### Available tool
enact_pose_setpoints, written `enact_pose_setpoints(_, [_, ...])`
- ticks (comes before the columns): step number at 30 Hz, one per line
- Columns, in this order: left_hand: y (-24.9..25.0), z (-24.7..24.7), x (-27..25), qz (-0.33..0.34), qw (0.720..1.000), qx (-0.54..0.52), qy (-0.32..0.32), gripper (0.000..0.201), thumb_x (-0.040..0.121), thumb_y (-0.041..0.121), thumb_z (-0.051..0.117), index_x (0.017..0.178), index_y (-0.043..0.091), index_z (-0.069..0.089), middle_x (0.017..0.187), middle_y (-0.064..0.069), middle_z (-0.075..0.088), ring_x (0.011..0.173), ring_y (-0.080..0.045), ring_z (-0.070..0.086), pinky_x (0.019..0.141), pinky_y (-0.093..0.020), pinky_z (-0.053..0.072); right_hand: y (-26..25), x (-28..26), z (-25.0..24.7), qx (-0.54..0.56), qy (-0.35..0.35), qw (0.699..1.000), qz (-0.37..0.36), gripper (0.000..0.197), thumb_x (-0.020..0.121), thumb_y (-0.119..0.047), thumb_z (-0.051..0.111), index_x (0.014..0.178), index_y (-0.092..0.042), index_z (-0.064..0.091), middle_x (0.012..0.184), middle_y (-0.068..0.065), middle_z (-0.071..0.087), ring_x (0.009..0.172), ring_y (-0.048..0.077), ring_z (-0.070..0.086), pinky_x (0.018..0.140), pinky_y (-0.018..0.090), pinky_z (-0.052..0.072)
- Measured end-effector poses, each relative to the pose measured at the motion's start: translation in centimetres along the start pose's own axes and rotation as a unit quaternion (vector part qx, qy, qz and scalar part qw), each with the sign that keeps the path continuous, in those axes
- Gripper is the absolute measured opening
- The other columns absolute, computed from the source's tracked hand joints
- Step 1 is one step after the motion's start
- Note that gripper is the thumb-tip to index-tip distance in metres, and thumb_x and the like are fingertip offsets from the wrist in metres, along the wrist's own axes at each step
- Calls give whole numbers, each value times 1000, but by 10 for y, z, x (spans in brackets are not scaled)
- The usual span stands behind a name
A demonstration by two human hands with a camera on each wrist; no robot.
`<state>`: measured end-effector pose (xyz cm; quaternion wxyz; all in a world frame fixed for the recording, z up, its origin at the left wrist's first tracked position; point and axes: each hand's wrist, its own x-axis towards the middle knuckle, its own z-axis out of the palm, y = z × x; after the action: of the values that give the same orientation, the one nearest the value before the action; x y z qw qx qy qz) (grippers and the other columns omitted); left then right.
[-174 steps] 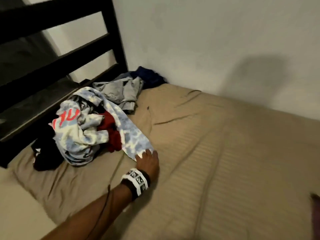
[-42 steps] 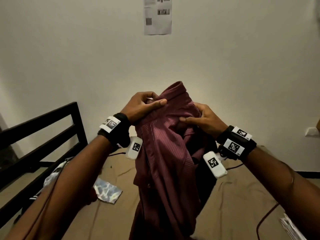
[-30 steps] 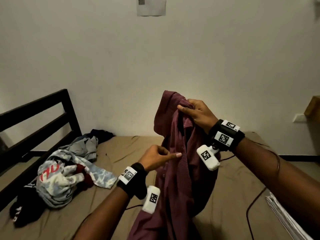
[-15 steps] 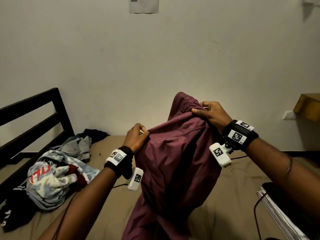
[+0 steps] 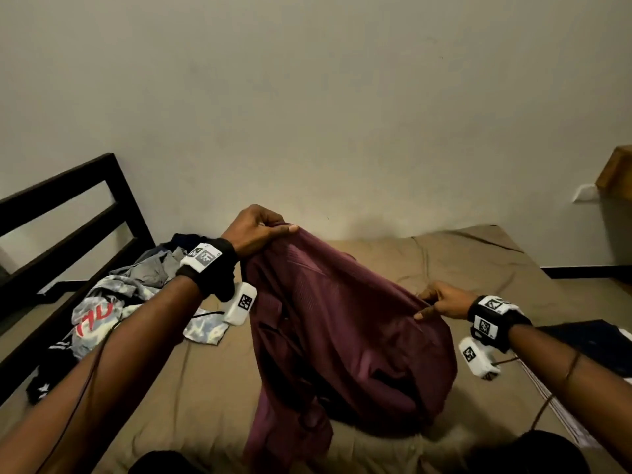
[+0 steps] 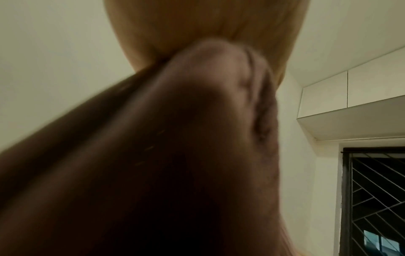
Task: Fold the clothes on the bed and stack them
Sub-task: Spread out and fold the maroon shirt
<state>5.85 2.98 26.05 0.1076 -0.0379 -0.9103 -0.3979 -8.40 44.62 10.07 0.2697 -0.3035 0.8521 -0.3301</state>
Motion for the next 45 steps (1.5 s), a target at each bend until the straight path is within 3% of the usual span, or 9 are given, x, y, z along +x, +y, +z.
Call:
enact_pose_setpoints(7, [10, -31, 5, -28, 998, -39, -34, 64, 90, 47, 74, 68, -7, 50, 64, -9, 44, 59, -20, 39, 54, -28, 28, -29, -6, -29, 144, 244, 959, -19, 15, 99, 4, 53, 97, 1, 67, 86, 11, 65, 76, 16, 61, 74, 31, 47])
enact_pose_setpoints(13, [57, -101, 8, -58, 981, 115, -148, 36, 67, 39, 92, 72, 9, 73, 72, -5, 73, 66, -17, 66, 56, -25, 49, -107, -42, -123, 43, 325, 933, -150, 14, 100, -8, 58, 94, -7, 70, 85, 4, 69, 79, 10, 60, 75, 28, 46])
enact_pose_setpoints(19, [101, -142, 9, -3, 998, 54, -33, 85, 56, 79, 79, 90, 0, 73, 83, -16, 73, 72, -23, 64, 68, -35, 50, -176, -74, -171, 81, 400, 882, -236, 9, 97, -8, 63, 92, -5, 70, 77, -13, 69, 73, 3, 60, 72, 21, 48])
enact_pose_setpoints(23, [129, -142, -18, 38, 995, -87, -20, 50, 79, 43, 83, 92, -3, 72, 89, -16, 75, 74, -21, 70, 67, -29, 57, -208, -105, -165, 101, 362, 891, -254, 46, 87, -39, 74, 86, 5, 64, 79, 6, 60, 70, 12, 54, 61, 25, 43])
enact_pose_setpoints(25, [136, -141, -34, 49, 991, -121, -15, 37, 86, 32, 75, 94, -4, 71, 83, -11, 75, 65, -16, 69, 58, -22, 56, -219, -127, -161, 139, 359, 883, -270, 32, 89, -31, 71, 88, 1, 67, 79, 1, 66, 69, 9, 58, 62, 19, 47])
enact_pose_setpoints(29, [137, -141, -57, 68, 982, -177, -19, 63, 91, 40, 75, 104, -19, 57, 95, -18, 59, 72, -27, 54, 60, -30, 48, -225, -161, -154, 148, 337, 887, -280, 25, 97, -15, 62, 106, 8, 68, 95, 11, 70, 81, 17, 64, 72, 22, 53])
enact_pose_setpoints(35, [125, -123, -73, 40, 931, -362, -10, 27, 68, 36, 84, 82, 13, 80, 87, -3, 78, 77, -14, 73, 77, -24, 60, -224, -182, -143, 194, 316, 891, -261, 21, 101, -13, 55, 108, -1, 70, 92, 2, 77, 77, 11, 71, 70, 19, 57])
enact_pose_setpoints(42, [72, -79, -24, 18, 910, -412, 39, 49, 105, 15, 38, 81, 17, 81, 83, 4, 75, 79, -8, 70, 80, -20, 57, -191, -103, -156, 254, 294, 898, -208, 31, 103, -20, 51, 112, 7, 66, 88, 6, 76, 73, 15, 70, 68, 24, 58])
enact_pose_setpoints(45, [17, -52, 31, 1, 900, -436, 14, 37, 105, 16, 41, 106, 7, 76, 96, -4, 74, 87, -14, 70, 88, -26, 56, -159, -35, -169, 301, 286, 892, -177, 25, 104, -16, 50, 104, -2, 70, 88, 6, 76, 73, 15, 71, 70, 24, 58])
